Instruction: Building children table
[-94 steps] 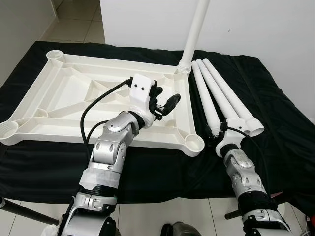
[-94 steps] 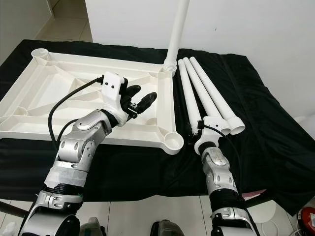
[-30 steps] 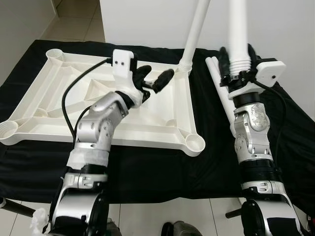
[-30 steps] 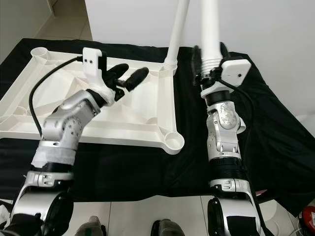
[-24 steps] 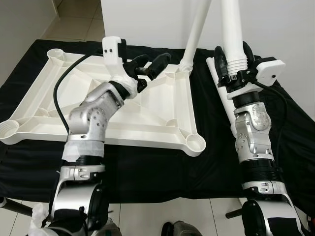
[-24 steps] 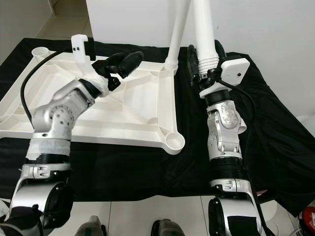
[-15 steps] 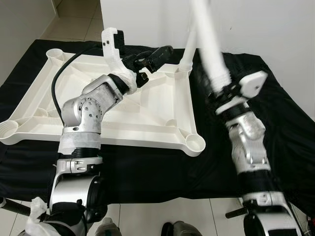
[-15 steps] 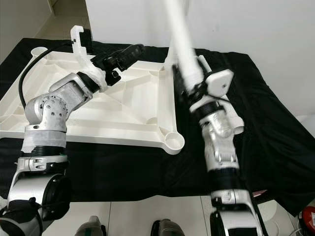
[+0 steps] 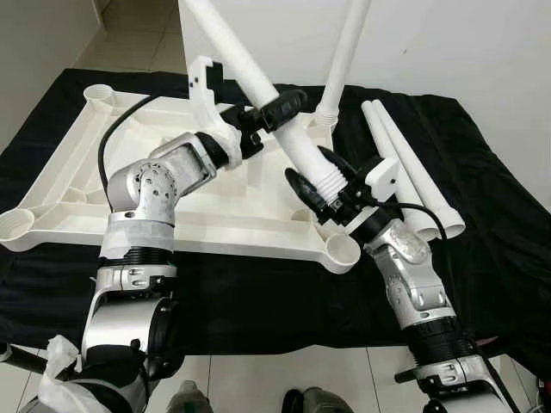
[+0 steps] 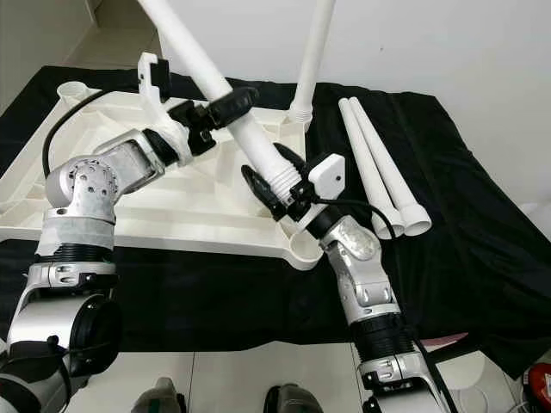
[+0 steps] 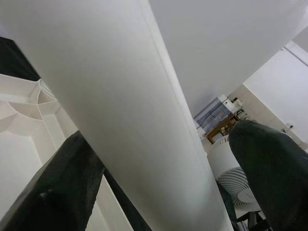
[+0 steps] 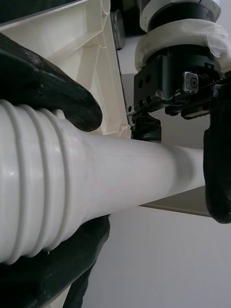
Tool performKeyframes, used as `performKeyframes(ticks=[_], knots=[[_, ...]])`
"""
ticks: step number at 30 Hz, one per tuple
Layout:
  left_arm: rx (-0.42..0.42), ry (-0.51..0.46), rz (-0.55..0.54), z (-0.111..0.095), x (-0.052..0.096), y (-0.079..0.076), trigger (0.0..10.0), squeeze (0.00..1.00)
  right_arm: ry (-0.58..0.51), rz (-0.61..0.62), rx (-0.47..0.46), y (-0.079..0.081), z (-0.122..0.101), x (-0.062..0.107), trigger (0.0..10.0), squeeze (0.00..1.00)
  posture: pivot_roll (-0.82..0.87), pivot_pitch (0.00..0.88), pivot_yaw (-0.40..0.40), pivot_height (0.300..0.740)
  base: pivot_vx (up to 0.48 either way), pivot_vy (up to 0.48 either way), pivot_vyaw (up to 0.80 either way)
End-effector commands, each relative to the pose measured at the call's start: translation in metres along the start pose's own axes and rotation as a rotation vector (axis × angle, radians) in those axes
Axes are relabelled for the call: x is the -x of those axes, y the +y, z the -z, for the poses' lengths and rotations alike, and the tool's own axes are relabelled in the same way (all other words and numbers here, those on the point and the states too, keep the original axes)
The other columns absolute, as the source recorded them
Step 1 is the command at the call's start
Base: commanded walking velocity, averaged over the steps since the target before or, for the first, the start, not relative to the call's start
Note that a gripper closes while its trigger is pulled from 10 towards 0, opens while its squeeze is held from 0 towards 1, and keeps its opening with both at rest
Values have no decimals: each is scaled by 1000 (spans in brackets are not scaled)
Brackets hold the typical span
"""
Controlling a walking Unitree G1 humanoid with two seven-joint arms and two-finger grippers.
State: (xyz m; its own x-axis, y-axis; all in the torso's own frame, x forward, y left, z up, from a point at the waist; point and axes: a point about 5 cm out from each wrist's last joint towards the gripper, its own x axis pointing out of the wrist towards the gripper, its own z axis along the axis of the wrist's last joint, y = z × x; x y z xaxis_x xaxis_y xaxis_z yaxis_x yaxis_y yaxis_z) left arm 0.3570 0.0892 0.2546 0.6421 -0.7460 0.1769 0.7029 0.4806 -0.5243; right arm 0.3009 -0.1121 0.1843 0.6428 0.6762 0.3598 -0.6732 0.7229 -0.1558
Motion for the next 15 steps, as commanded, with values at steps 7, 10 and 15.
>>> performKeyframes(ticks=[7,10,15], knots=[[14,-14,-27,-13,-3,3,10000,0,28,-45,-20,10,2,7,10000,0,56,0,-39,740,0,0,0],[40,-33,-59,-26,2,11,10000,0,52,-71,-37,19,7,13,10000,0,55,0,-37,740,0,0,0],[91,-57,-74,-34,4,16,4118,0,60,-76,-37,21,9,13,10000,0,50,0,-31,740,0,0,0]])
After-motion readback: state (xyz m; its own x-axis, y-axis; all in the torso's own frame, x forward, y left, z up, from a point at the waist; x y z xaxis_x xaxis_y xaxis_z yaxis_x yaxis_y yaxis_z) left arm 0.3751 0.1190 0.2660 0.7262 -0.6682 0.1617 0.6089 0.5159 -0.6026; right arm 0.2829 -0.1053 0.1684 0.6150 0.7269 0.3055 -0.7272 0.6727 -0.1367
